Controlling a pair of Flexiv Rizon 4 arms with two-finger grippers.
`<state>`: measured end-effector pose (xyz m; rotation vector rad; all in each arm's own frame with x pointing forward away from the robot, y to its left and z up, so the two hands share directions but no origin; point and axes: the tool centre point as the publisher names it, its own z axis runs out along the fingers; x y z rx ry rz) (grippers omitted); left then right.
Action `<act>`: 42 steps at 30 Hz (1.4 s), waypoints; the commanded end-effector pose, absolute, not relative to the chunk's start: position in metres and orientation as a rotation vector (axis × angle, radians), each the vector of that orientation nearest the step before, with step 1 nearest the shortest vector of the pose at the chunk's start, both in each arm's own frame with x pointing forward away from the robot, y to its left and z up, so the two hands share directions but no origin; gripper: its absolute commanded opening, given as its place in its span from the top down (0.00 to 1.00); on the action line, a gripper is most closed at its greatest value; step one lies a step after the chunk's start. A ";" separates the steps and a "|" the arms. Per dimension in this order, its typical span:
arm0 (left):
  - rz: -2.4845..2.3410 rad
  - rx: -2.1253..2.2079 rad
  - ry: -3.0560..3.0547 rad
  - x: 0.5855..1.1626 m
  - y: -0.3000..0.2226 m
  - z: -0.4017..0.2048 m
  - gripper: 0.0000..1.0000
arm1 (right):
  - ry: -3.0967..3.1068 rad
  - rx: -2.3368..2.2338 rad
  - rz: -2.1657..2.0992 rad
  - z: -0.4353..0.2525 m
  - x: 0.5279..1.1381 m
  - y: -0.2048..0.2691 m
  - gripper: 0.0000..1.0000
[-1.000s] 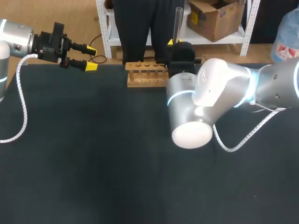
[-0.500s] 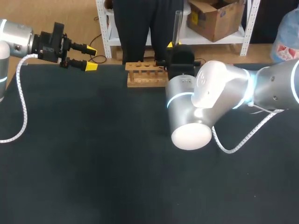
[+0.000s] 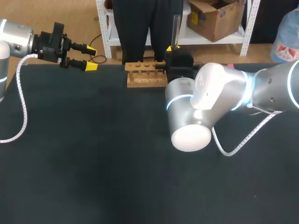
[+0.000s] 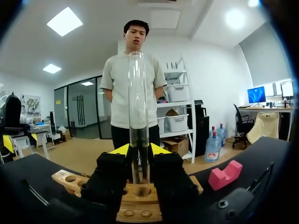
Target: Grasp the test tube, adjust it, and insert it.
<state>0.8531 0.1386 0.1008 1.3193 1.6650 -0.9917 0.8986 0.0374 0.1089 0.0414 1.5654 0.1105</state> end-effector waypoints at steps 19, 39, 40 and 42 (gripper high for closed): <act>-0.984 1.315 1.665 0.850 0.138 0.101 0.00 | 1.603 0.011 0.164 0.077 0.901 0.036 1.00; -0.984 1.315 1.665 0.850 0.138 0.101 0.00 | 1.624 0.021 0.166 0.069 0.897 0.034 0.56; -0.984 1.315 1.665 0.850 0.138 0.101 0.00 | 1.623 0.022 0.166 0.069 0.897 0.034 0.56; -0.984 1.315 1.665 0.850 0.138 0.101 0.00 | 1.622 0.024 0.166 0.070 0.897 0.033 0.56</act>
